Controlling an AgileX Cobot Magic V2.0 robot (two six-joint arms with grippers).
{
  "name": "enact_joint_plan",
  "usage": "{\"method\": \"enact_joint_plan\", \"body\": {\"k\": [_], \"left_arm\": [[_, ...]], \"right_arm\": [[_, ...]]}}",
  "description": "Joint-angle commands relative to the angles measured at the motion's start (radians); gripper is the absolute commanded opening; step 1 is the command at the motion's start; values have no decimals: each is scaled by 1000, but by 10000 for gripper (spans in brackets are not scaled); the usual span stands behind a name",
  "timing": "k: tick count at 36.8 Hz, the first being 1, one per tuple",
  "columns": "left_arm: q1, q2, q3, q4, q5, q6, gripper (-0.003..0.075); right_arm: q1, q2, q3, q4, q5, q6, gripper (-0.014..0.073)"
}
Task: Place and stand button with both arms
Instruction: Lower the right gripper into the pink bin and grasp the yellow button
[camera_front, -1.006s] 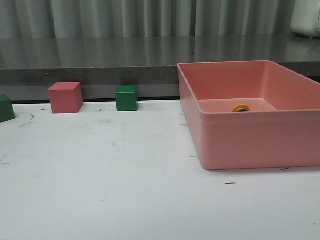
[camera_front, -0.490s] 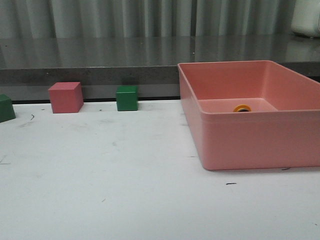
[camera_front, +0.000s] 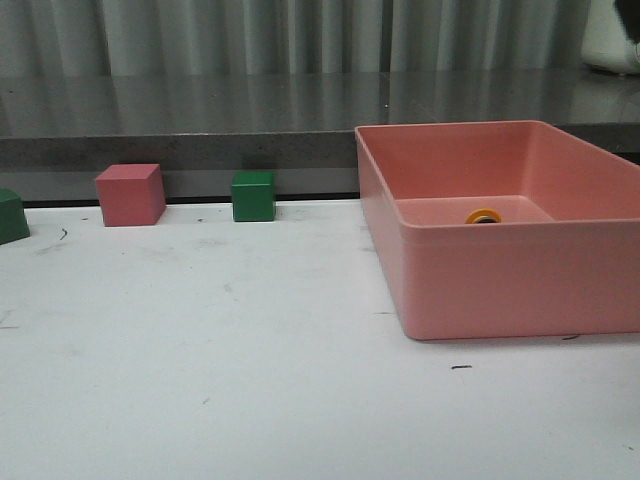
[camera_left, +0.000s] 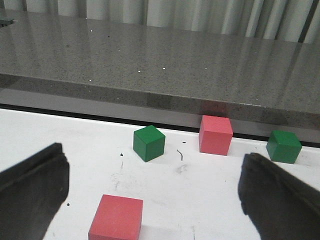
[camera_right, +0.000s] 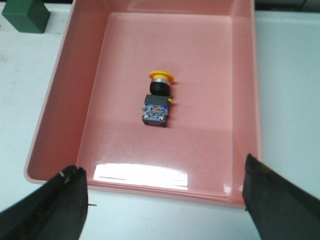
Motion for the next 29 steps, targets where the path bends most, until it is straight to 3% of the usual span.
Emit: {"method": "enact_joint_plan", "body": {"k": [1,5,17,29], "left_arm": [[1,13,-38,1,-80,1,661],[1,13,-38,1,-80,1,661],[1,13,-38,1,-80,1,661],[1,13,-38,1,-80,1,661]], "right_arm": [[30,115,-110,5,0,48,645],[40,290,-215,5,22,115,645],[40,689,-495,2,64,116,645],[35,812,-526,-10,77,125,645]]}}
